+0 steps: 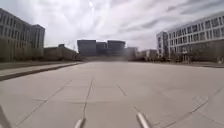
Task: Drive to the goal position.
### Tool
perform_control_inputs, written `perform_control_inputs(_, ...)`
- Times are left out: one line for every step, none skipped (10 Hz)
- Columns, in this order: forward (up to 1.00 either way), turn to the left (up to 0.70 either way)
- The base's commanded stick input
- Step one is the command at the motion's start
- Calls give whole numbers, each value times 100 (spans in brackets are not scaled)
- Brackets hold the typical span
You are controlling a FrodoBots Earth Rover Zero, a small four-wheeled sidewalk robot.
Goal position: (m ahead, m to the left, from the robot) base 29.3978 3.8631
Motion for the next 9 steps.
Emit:
perform_control_inputs(100, 0)
perform_control_inputs(100, 0)
perform_control_inputs(100, 0)
perform_control_inputs(100, 0)
perform_control_inputs(100, 0)
perform_control_inputs(100, 0)
perform_control_inputs(100, 0)
perform_control_inputs(100, 0)
perform_control_inputs(100, 0)
